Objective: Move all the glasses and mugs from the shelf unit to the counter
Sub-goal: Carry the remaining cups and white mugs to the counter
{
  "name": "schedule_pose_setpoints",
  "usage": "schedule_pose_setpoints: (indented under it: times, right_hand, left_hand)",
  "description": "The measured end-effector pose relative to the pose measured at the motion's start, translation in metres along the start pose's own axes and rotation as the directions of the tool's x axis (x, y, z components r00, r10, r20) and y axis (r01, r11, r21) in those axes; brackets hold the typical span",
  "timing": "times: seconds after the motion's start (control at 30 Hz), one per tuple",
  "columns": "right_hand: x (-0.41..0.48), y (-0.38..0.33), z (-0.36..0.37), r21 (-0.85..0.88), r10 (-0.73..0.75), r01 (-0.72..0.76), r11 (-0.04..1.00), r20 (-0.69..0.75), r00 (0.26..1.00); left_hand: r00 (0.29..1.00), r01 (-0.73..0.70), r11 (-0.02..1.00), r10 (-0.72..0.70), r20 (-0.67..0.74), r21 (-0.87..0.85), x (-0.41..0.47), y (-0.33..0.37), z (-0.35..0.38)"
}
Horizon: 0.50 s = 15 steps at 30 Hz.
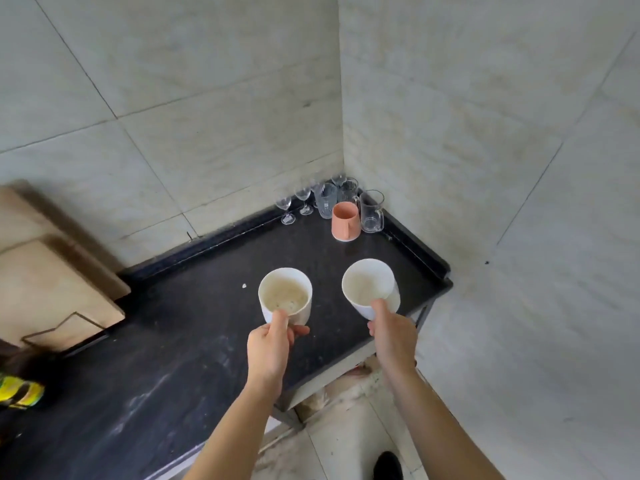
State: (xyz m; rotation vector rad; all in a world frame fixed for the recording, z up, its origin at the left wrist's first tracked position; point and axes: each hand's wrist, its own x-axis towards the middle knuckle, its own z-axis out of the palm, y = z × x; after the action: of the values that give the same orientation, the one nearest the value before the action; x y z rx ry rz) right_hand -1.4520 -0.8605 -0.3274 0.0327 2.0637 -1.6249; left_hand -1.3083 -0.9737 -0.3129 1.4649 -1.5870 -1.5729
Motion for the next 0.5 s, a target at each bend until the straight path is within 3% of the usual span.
schedule_pose_setpoints:
  times: [0.27, 0.5]
  right_hand:
    - [0.109, -0.025, 0.031, -0.238, 0.049, -0.031, 0.971, 0.071, 0.996]
    - [0.186, -0.033, 0.101, -0.335, 0.128, -0.064, 0.94, 0.172, 0.977]
  left_hand:
    - [0.991, 0.131, 0.99, -0.13, -0.03, 0.06, 0.088, 0.016, 0.041]
    - [0.967, 0.252, 0.958, -0.255, 0.007, 0.134, 0.192, 0.025, 0.055]
